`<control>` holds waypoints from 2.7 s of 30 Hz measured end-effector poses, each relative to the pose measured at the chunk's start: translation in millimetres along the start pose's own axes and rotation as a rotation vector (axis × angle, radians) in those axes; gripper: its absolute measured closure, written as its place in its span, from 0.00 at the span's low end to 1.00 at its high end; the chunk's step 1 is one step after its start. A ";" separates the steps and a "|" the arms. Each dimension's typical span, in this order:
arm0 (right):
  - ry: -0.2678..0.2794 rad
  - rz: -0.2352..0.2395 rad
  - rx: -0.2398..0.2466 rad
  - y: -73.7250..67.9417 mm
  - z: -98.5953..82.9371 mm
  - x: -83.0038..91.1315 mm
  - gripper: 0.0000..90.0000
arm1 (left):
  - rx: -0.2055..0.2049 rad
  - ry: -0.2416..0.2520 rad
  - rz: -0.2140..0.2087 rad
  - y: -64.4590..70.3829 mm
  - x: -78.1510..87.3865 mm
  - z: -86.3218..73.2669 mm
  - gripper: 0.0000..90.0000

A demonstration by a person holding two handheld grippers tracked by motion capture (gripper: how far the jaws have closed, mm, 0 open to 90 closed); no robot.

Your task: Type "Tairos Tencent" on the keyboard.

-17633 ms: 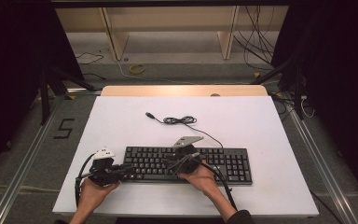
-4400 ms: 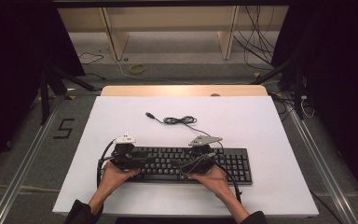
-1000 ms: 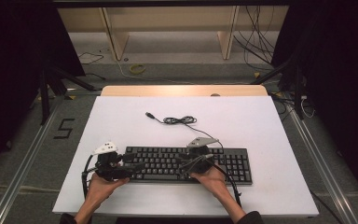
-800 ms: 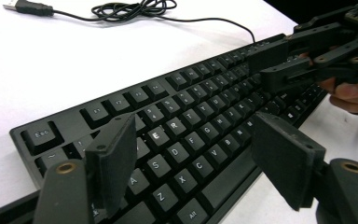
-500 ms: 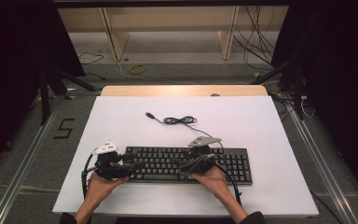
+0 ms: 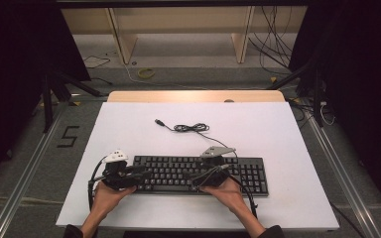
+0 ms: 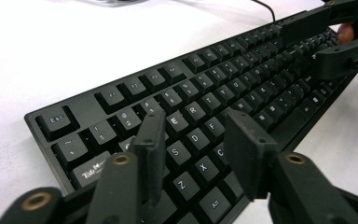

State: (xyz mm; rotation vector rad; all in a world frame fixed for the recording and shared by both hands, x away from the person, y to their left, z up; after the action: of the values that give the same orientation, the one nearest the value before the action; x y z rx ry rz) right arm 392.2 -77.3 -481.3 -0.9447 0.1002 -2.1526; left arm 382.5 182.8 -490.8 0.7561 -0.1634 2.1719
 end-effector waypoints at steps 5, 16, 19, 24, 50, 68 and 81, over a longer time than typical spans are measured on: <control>0.005 0.013 0.007 -2.3 -1.1 1.7 0.39 | -0.009 -0.023 0.000 -1.7 -3.3 -1.0 0.75; 0.015 0.030 0.028 -6.0 -4.8 5.9 0.35 | -0.030 -0.075 -0.006 -1.3 -10.0 -1.9 0.91; 0.016 0.032 0.035 -7.0 -6.1 7.1 0.35 | -0.037 -0.082 -0.006 -0.3 -11.8 -1.7 0.95; 0.016 0.034 0.037 -7.7 -8.1 9.0 0.34 | -0.047 -0.092 -0.005 0.6 -14.5 -0.6 0.99; 0.013 0.042 0.048 -11.9 -14.4 13.6 0.33 | -0.036 -0.135 -0.010 -0.8 -21.9 -3.4 0.99; 0.013 0.034 0.046 -10.1 -14.9 13.8 0.33 | -0.046 -0.147 -0.005 0.1 -23.0 -4.3 0.98; 0.019 0.032 0.046 -8.9 -14.1 14.7 0.33 | -0.015 -0.087 -0.022 2.0 -15.8 1.5 0.85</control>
State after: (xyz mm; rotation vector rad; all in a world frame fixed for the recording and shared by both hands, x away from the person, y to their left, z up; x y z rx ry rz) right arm 371.2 -84.0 -479.5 -0.8913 0.0746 -2.1260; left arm 389.5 170.5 -498.4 0.8409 -0.2151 2.1155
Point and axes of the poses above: each handheld gripper's, and its own axes: x roughly backward along the jaws, z roughly out of its top, y roughly to its right, the point moved 4 cm from there along -x, roughly forward along the jaws, and after that the axes turned 11 degrees about -x, right-handed, at the moved point
